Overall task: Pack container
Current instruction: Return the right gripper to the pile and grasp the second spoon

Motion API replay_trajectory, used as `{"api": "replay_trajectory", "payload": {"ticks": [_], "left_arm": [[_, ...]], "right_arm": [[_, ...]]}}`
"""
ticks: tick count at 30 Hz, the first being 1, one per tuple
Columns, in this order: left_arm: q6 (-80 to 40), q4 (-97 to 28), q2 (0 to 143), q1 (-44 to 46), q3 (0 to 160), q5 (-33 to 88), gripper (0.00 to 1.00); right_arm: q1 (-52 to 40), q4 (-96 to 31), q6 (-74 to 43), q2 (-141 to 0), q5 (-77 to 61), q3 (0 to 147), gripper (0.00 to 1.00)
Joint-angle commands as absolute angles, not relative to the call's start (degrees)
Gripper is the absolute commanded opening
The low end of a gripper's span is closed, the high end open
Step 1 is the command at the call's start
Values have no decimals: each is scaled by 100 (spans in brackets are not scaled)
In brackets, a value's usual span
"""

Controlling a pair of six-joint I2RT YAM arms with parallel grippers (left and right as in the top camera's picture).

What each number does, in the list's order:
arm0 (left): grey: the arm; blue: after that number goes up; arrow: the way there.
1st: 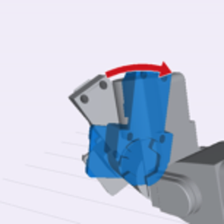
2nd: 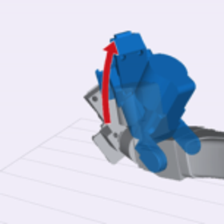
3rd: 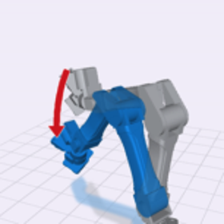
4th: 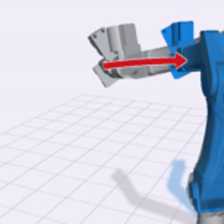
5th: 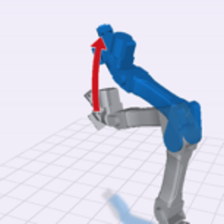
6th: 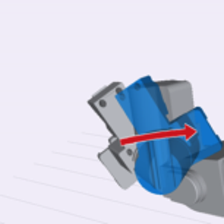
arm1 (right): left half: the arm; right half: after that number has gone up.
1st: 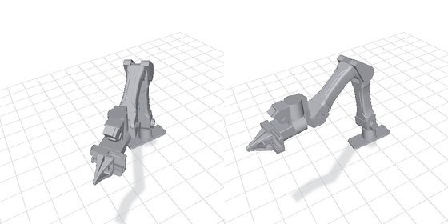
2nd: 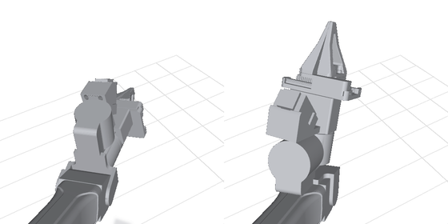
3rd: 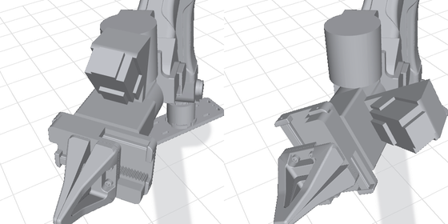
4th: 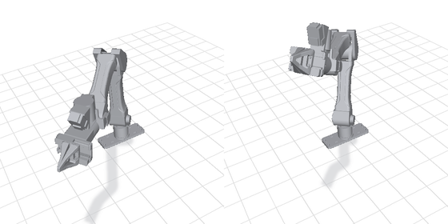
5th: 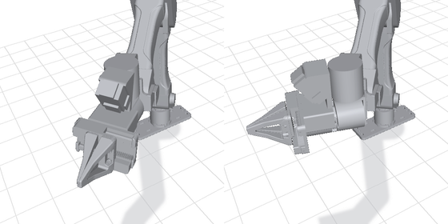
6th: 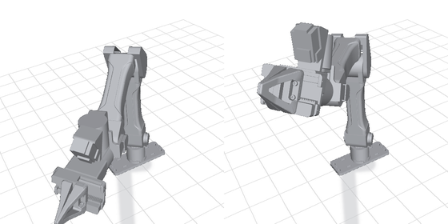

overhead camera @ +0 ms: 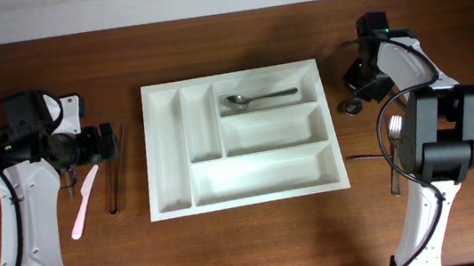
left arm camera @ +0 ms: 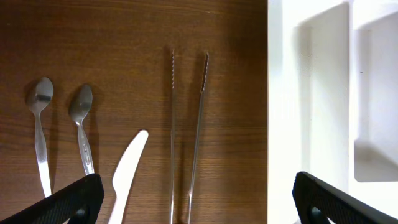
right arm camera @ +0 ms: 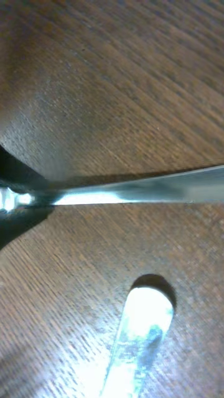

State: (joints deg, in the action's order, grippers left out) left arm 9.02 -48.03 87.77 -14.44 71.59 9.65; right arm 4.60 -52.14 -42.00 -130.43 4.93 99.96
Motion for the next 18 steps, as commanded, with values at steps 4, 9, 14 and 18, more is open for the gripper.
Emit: {"api": "replay_trajectory", "payload": {"ticks": [4,9,14,18], "left_arm": [[996,-4807,8807,-1479,7282,965,99],[996,-4807,8807,-1479,7282,965,99],[996,-4810,8807,-1479,7282,965,99],[996,-4807,8807,-1479,7282,965,99]], "right_arm": [[451,-5408,-4224,-13262,519,9778,4],[456,-5631,-4163,-13233,523,9841,4],[456,-5951,-3876,-13010,635,10125,4],[454,-6165,-3835,-12575,714,10337,4]]}}
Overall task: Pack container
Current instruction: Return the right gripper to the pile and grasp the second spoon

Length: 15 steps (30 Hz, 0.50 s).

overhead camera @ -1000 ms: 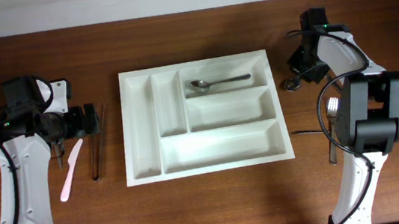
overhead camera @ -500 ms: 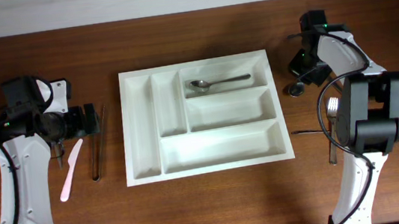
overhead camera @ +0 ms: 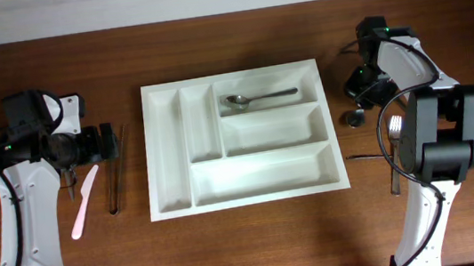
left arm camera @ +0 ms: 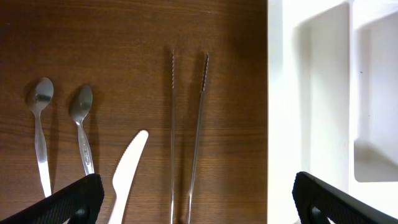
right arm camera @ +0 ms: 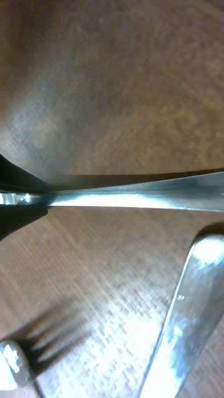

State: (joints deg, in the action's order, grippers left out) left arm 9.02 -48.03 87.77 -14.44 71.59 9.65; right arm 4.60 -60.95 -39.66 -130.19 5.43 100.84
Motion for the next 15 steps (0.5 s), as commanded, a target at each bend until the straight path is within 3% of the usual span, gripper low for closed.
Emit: {"api": "replay_trajectory", "payload": {"ticks": [1,11,15], "left_arm": [[996,-4807,8807,-1479,7282,965,99],[996,-4810,8807,-1479,7282,965,99],[996,-4810,8807,-1479,7282,965,99]], "right_arm": [[449,-6195,-3833,-12460,718,10377,4],[252,-6455,-3887,-11480,318,10427,4],[-169,-6563,-4558,-11459,-163,10416,4]]}}
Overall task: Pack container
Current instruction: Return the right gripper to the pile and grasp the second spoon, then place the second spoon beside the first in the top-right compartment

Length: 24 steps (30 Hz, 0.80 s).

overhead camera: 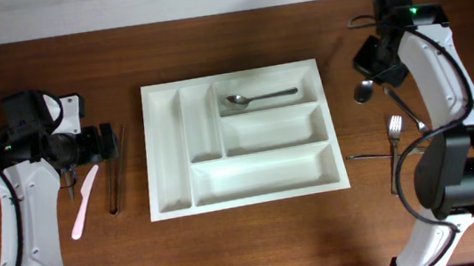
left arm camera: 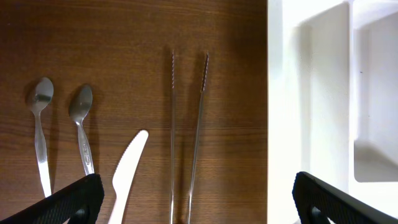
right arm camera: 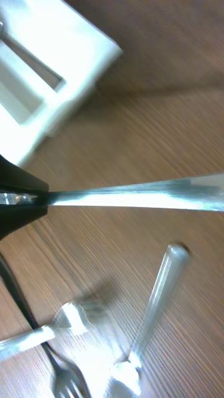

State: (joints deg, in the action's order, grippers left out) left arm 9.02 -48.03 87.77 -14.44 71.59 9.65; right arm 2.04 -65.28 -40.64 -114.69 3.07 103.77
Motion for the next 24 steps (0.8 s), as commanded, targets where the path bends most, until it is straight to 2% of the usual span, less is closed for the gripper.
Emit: {"api": "replay_trajectory", "payload": {"ticks": [1,4,13,24], "left_arm": [[996,-4807,8807,-1479,7282,965,99],[998,-4807,8807,-1479,7282,965,99],[996,-4810,8807,-1479,7282,965,99],[996,-4810,8807,-1479,7282,965,99]], "right_arm": [[-301,-6563,-4831,-11461,-222,10407,4],[-779,-6460,-5756,-11461,-237,10405,4],[-1890,-5280,-7288,-11511,-128,10405,4],[-2329,-4788,-8947,-12038,-115,10405,4]]}}
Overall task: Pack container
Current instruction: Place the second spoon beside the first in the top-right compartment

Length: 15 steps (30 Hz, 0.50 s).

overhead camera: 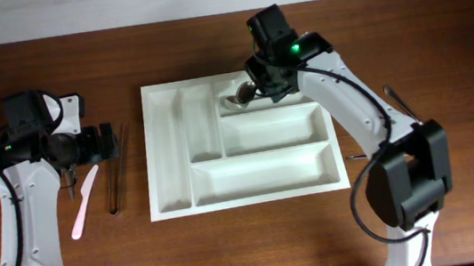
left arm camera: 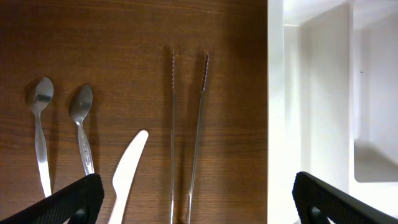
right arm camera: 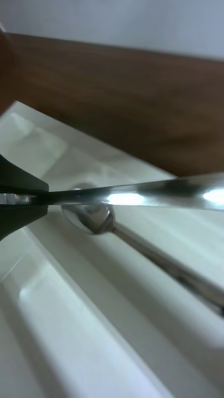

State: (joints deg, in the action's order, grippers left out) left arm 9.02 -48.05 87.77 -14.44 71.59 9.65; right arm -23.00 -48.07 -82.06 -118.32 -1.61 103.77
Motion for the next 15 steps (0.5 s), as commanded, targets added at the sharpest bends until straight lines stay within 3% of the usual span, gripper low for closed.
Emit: {"api": "replay_trajectory", "payload": {"ticks": [1,13,14,15], "left_arm": [[996,-4807,8807,-1479,7282,965,99],[996,-4807,8807,-1479,7282,965,99],[996,-4810,8807,-1479,7282,965,99],[996,-4807,8807,-1479,7282,965,99]], "right_arm": [[-2329,-4788,-9054,-12046,-128,10405,4],[-2329,-4517,-9498,-12315,-499,10405,4],[-2327,-4469,-9472,-12315,-521,10407,6],[-2316,-4388,-9365,-12313,-580,10407,15]]}}
